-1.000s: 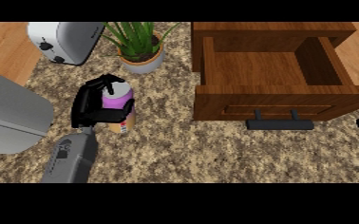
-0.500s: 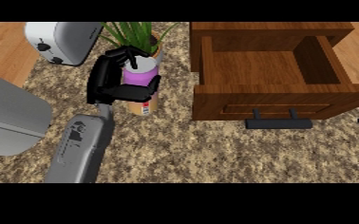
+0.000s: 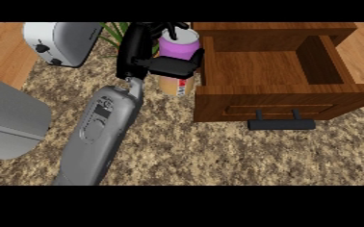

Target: Pick up the can, place it into the drawer and close the drawer

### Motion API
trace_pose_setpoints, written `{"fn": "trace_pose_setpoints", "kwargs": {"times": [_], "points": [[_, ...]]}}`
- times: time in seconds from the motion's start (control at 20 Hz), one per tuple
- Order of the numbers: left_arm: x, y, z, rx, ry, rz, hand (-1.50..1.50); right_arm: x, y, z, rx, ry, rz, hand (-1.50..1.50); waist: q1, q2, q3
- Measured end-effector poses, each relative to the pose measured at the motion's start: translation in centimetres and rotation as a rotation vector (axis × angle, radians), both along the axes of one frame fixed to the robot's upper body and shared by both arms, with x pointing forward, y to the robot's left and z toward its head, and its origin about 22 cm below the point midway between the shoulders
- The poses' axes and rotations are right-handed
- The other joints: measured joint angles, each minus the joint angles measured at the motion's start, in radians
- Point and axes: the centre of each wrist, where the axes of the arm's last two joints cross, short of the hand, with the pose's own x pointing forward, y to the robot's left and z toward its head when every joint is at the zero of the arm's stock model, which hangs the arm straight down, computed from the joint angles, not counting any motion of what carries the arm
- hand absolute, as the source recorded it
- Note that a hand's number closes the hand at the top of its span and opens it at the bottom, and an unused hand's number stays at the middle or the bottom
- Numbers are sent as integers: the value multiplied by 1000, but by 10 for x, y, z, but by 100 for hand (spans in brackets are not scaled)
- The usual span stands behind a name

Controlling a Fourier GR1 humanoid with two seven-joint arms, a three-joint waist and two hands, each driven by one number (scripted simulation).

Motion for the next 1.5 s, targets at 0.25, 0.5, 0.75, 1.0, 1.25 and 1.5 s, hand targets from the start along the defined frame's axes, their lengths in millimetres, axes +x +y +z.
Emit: {"fn": "trace_pose_setpoints", "kwargs": {"times": [0.25,0.5,0.75,1.0,1.25,1.5], "points": [[13,-29,40,15,-22,-16,150,1,0,1,-6,0,4,-150,-3,1,0],[22,-60,63,27,-21,-15,150,4,2,-1,-4,5,8,-150,-8,2,0],[34,-81,79,44,-10,-16,150,2,1,2,-5,6,6,-150,-14,4,0],[41,-101,90,66,5,-8,150,4,6,0,-9,4,25,-150,-24,6,1],[49,-110,90,94,9,-1,150,8,0,-2,-5,2,26,-150,-33,9,1],[53,-119,93,125,13,7,150,16,3,-1,-8,-2,30,-150,-40,11,1]]}}
